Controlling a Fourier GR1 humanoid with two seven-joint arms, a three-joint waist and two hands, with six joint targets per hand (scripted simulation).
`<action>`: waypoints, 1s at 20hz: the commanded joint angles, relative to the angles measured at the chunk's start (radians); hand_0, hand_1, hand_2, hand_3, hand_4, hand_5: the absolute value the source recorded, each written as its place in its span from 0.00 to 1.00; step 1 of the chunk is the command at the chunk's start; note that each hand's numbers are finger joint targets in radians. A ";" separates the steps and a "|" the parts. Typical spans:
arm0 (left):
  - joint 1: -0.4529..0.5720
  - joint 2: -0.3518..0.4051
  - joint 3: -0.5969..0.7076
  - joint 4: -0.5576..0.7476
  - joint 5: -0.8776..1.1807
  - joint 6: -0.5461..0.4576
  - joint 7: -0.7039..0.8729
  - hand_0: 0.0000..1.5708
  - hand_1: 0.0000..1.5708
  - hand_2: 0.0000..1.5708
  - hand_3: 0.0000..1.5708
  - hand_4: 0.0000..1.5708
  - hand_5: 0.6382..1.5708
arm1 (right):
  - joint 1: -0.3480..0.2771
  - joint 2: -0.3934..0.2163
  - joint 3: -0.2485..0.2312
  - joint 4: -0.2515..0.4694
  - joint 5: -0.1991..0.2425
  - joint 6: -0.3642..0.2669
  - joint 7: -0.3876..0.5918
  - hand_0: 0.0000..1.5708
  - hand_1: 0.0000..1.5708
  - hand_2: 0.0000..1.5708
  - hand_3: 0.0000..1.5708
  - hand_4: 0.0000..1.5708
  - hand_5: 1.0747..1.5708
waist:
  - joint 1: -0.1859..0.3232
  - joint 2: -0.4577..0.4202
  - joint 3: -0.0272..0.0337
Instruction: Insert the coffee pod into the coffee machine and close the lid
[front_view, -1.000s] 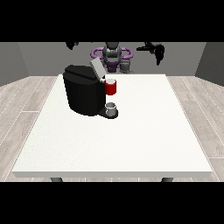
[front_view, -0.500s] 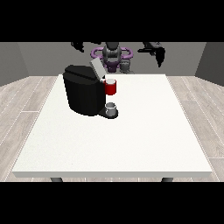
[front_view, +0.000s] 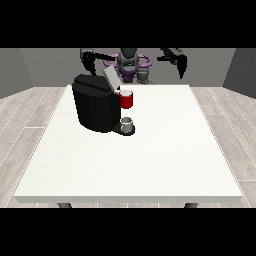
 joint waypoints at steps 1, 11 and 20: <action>0.053 0.080 0.036 -0.003 0.016 -0.020 -0.086 0.00 0.00 0.00 0.00 0.00 1.00 | -0.050 0.007 0.012 0.006 0.008 0.008 0.010 0.00 0.00 0.00 0.00 0.00 1.00 | -0.047 0.047 -0.0004; 0.063 0.033 -0.034 -0.165 0.057 0.043 0.079 0.00 0.00 0.00 0.00 0.00 1.00 | -0.159 0.053 0.041 0.146 0.080 -0.037 -0.011 0.00 0.00 0.00 0.00 0.00 1.00 | -0.016 0.054 -0.0002; 0.082 0.049 -0.024 -0.095 0.026 0.109 -0.004 0.00 0.00 0.00 0.00 0.00 1.00 | -0.194 0.039 0.034 0.163 0.058 0.042 -0.023 0.00 0.00 0.00 0.00 0.00 1.00 | -0.081 0.085 -0.0004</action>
